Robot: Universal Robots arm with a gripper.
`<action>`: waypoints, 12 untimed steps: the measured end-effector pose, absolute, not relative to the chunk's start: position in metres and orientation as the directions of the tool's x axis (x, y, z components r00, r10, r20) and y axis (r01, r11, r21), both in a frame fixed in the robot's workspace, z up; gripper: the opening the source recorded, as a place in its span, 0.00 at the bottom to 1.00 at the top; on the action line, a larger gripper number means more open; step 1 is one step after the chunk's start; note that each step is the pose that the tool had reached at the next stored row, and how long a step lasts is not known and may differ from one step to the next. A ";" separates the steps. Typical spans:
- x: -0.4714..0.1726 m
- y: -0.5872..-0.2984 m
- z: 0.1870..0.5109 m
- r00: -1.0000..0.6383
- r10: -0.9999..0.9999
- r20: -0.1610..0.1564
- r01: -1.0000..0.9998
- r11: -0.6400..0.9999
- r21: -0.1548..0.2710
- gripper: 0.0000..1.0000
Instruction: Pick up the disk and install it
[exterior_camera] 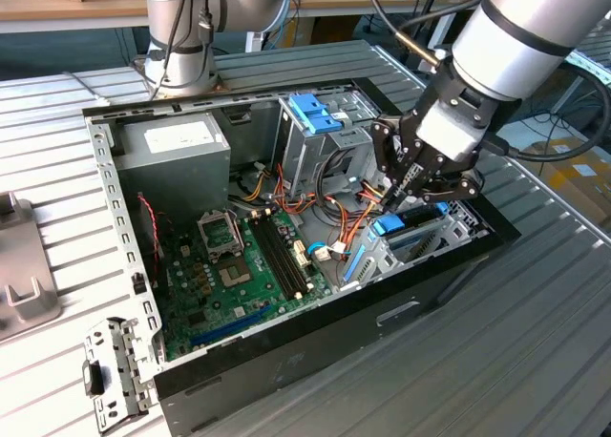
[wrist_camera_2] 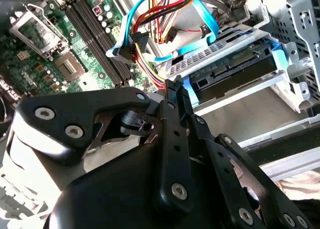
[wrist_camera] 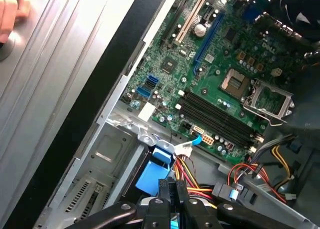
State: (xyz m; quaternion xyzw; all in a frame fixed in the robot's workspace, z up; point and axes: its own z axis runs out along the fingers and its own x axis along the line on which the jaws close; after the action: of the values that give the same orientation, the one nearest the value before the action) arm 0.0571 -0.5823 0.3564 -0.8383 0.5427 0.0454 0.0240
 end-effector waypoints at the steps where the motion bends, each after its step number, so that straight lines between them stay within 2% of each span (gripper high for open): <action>1: 0.058 -0.582 0.356 0.403 -0.910 -0.102 -0.914 -0.406 0.009 0.17; 12: 0.063 -0.582 0.354 0.345 -0.933 -0.102 -0.938 -0.348 0.009 0.17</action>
State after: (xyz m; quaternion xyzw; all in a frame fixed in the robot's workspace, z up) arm 0.0630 -0.5823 0.3540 -0.8196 0.5706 0.0446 0.0256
